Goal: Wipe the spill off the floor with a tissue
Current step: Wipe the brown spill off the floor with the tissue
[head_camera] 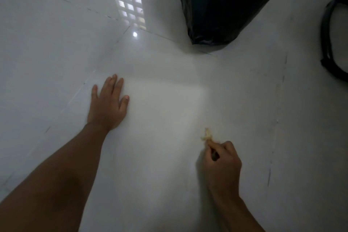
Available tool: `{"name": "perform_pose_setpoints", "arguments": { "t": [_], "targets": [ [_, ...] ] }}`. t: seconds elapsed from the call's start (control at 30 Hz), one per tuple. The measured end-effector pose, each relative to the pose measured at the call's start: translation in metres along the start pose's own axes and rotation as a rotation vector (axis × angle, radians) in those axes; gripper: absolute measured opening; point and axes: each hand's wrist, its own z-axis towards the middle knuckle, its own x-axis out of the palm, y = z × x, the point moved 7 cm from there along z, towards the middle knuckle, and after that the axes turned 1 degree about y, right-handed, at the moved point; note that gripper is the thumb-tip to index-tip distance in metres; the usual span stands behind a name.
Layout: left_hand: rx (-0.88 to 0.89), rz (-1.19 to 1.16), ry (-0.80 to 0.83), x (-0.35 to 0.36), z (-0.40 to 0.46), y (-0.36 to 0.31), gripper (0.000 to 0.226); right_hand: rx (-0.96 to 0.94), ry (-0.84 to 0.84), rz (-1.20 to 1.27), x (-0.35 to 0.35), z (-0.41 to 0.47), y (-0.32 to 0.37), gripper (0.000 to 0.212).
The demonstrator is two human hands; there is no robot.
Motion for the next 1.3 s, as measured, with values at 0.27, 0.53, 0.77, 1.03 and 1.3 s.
{"name": "perform_pose_setpoints", "arguments": {
  "t": [0.27, 0.53, 0.77, 1.03, 1.3],
  "targets": [
    [0.013, -0.009, 0.002, -0.004, -0.005, 0.01, 0.07, -0.305, 0.334, 0.158, 0.079, 0.027, 0.084, 0.015],
    [0.041, 0.013, -0.022, -0.004, -0.003, 0.013, 0.076, -0.619, 0.467, 0.004, 0.092, 0.059, 0.124, 0.013],
    [0.028, -0.04, -0.069, -0.006, 0.004, 0.01, 0.074, -0.513, 0.3, -0.034, 0.126, 0.11, 0.152, 0.013],
    [0.009, -0.028, -0.07, -0.006, 0.004, 0.017, 0.072, -0.368, 0.178, 0.055, 0.136, 0.162, 0.154, 0.01],
    [0.014, -0.023, -0.077, -0.008, 0.005, 0.016, 0.071, -0.263, 0.191, -0.036, 0.085, 0.153, 0.103, 0.014]
  ]
}}
